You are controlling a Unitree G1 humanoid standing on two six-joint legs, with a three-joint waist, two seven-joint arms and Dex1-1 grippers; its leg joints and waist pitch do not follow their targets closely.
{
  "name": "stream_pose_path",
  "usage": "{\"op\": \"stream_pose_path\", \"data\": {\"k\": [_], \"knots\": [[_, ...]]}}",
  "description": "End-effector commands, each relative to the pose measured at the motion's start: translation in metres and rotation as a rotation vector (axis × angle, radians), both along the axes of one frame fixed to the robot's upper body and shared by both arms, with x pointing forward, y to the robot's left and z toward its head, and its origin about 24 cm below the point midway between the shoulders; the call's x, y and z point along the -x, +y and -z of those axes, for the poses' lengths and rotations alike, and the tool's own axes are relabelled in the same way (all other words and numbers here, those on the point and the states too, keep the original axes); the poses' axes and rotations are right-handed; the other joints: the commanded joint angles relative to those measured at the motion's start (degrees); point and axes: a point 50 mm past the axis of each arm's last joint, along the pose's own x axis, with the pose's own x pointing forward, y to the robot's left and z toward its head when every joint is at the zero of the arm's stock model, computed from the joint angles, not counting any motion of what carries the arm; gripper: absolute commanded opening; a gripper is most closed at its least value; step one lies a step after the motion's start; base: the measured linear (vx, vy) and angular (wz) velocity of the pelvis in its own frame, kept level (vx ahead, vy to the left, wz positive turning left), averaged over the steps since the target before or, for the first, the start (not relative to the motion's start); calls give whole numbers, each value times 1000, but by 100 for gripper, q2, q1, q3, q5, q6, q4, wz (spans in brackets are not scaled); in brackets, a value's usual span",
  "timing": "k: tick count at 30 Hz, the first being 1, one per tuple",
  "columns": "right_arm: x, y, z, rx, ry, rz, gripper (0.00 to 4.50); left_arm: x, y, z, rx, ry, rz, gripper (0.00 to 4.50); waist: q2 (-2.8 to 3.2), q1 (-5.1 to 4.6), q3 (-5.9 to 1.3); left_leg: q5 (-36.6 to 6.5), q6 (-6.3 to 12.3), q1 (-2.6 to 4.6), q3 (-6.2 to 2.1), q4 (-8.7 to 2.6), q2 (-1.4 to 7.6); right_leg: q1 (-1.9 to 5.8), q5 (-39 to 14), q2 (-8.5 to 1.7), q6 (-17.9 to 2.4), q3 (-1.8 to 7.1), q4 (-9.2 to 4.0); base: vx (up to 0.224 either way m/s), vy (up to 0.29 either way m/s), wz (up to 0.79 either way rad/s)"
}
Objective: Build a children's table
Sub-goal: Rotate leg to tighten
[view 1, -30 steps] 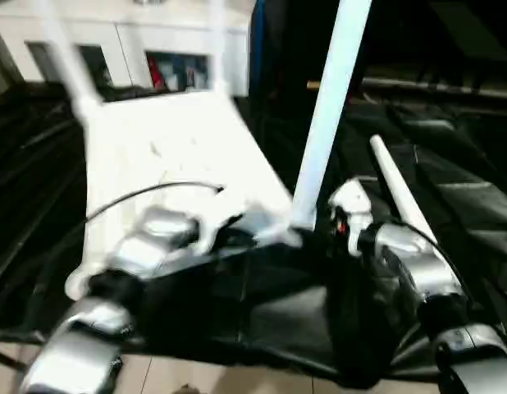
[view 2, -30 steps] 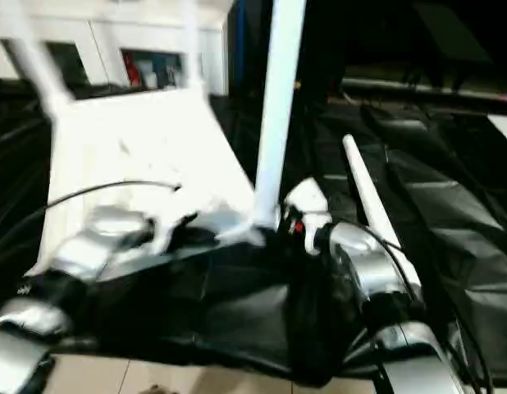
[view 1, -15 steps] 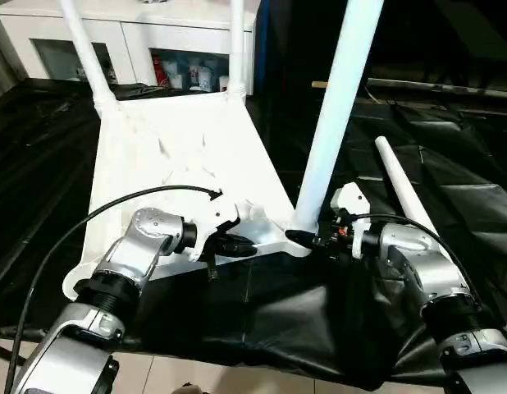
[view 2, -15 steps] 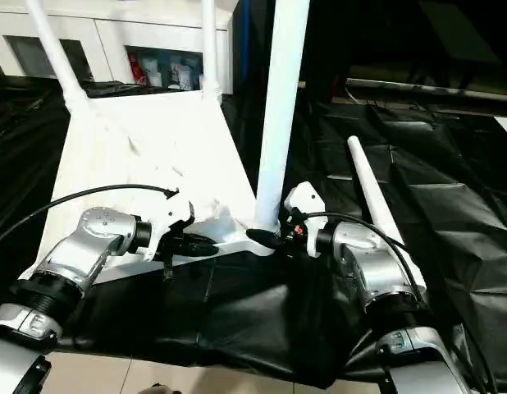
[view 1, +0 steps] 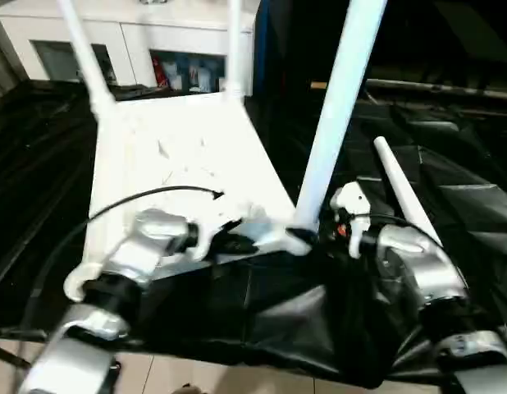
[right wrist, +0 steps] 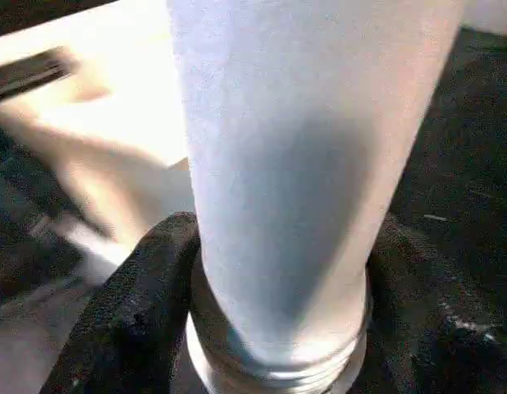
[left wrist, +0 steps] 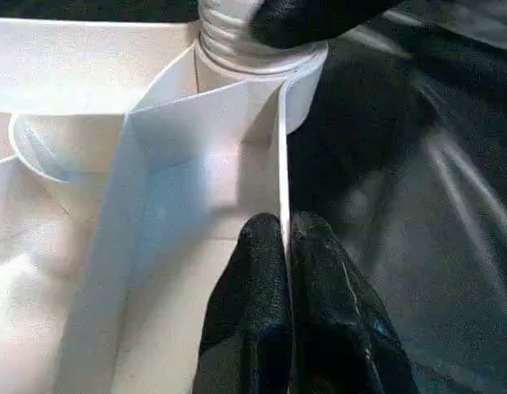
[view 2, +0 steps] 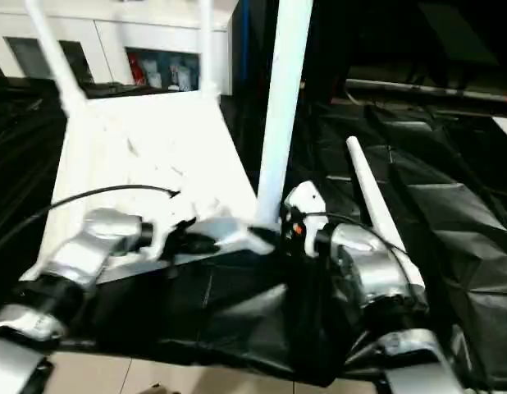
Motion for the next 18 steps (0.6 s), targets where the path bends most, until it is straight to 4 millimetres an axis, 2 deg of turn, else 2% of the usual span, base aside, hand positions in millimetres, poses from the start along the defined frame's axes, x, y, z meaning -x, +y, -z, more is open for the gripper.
{"op": "stream_pose_path", "data": {"k": [1,2,3,5,7,10,12,13,14,15,18], "knots": [[2,2,23,39,97,169,267,-10,-12,1,57,-6,-170,0,-88,-16,-319,-1152,122,64,-79,-397,213,237,-1310,-325,-1159,250,-452,0,0,0],[-1,4,25,38,103,238,267,-12,-16,1,52,-9,-214,0,-75,-16,-320,-1122,98,77,-77,-396,214,219,-1265,-325,-1167,256,-450,0,0,0],[-6,7,28,33,127,365,267,-18,-26,1,46,-18,-292,0,-74,-21,-325,-1130,81,74,-82,-397,205,233,-1242,-320,-1176,245,-447,0,0,0],[-9,11,30,33,147,454,267,-21,-37,0,45,-29,-353,0,-81,-16,-330,-1108,79,93,-67,-389,194,223,-1161,-311,-1183,250,-456,0,0,0],[-12,19,30,43,152,487,267,-24,-48,-3,60,-38,-386,0,-80,10,-357,-916,188,67,-57,-359,177,245,-755,-309,-1220,247,-420,0,0,0],[-14,24,28,52,135,504,267,-24,-54,-5,51,-56,-382,0,-86,38,-361,-755,365,34,-55,-347,170,272,-491,-313,-1207,238,-399,0,0,0],[-17,27,25,41,122,502,267,-22,-57,-5,45,-65,-338,0,-42,44,-350,-856,370,34,-60,-354,171,269,-642,-323,-1190,230,-424,0,0,0],[-19,28,23,18,118,494,267,-21,-58,-5,43,-69,-314,0,-57,33,-346,-950,350,40,-59,-361,175,268,-767,-322,-1170,228,-442,0,0,0],[-21,28,18,1,96,498,301,-19,-56,-3,44,-61,-294,0,-59,30,-346,-981,338,37,-63,-364,177,271,-812,-325,-1160,228,-441,0,0,0],[-22,27,16,-15,90,493,322,-19,-55,-3,42,-64,-289,0,-35,14,-345,-1042,306,43,-65,-372,184,265,-847,-315,-1149,230,-448,0,0,0],[-26,21,10,-7,63,471,343,-19,-51,-3,44,-75,-257,0,-52,-10,-345,-1062,312,30,-72,-377,183,284,-747,-309,-1167,226,-435,0,0,0]]}}
